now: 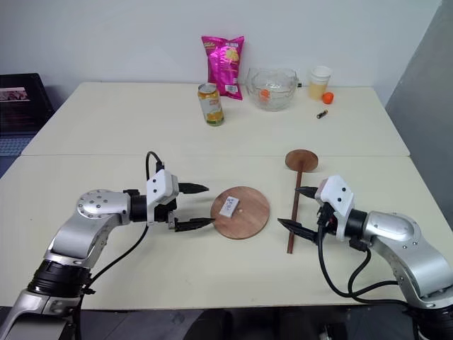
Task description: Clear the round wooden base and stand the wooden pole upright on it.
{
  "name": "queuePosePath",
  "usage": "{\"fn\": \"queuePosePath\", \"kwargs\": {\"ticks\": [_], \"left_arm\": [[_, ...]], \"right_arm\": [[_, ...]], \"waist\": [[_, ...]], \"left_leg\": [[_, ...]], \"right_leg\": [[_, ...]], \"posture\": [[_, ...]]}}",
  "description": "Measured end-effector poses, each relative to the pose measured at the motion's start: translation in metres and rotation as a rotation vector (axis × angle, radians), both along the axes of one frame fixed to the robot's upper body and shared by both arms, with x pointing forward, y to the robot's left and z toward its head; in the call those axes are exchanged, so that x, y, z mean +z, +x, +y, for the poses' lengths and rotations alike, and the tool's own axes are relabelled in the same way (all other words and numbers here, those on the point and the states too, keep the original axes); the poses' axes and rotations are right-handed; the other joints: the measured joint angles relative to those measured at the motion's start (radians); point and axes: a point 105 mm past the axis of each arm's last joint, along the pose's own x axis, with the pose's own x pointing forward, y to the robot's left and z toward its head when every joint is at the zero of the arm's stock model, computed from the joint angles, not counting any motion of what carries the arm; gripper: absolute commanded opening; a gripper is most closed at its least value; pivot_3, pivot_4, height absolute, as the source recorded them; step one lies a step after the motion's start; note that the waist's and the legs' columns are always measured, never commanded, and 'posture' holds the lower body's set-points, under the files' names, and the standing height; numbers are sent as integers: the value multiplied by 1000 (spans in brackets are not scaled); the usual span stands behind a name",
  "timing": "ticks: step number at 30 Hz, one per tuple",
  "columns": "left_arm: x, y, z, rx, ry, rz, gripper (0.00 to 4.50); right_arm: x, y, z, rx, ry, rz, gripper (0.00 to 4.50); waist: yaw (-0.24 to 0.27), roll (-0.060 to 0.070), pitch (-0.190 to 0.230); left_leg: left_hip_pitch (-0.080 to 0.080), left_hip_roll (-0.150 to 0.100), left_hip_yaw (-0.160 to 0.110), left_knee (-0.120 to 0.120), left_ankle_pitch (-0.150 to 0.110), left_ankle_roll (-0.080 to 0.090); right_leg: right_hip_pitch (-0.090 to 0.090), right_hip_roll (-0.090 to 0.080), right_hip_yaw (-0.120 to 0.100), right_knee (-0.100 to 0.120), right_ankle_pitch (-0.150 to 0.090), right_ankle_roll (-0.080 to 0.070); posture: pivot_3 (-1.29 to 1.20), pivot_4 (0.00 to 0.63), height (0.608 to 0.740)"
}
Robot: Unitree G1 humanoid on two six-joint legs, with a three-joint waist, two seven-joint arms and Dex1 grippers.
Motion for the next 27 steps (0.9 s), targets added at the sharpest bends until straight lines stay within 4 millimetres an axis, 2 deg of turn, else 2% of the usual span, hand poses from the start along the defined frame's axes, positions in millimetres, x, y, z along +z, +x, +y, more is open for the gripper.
{"fn": "queuePosePath", "kwargs": {"ticks": [5, 11, 14, 21, 27], "left_arm": [[-11, 2, -9, 3, 15, 7, 4500], [-24, 21, -15, 69, 20, 11, 4500], [-30, 24, -19, 72, 18, 19, 4500], [-30, 28, -29, 63, 3, 27, 4500], [-34, 30, -32, 48, 25, 40, 3474]], "right_arm": [[-4, -2, -1, -20, -3, 8, 4463], [-1, -3, 2, -26, 4, -6, 4463], [-1, -4, 3, -25, 2, -6, 4463], [-1, -4, 7, -24, 7, 0, 4463], [2, -5, 9, -19, 3, -6, 4500]], "waist": [[0, 0, 0], [1, 0, 0], [0, 0, 0], [0, 0, 0], [0, -1, 0]], "left_leg": [[1, 0, 0, 0, 0, 0], [0, -1, -1, 0, 0, 0], [0, 0, 0, 0, 0, 0], [1, 0, -1, 1, 0, 0], [1, -1, -1, 1, 0, 0]], "right_leg": [[1, 0, 0, 1, 0, 0], [0, 0, -1, 0, 0, 0], [0, 0, 0, 0, 0, 0], [0, 0, -1, 1, 0, 0], [1, 0, -1, 1, 0, 0]], "posture": [[0, 150, 740], [0, 150, 740], [0, 150, 740], [0, 150, 740], [0, 150, 740]]}}
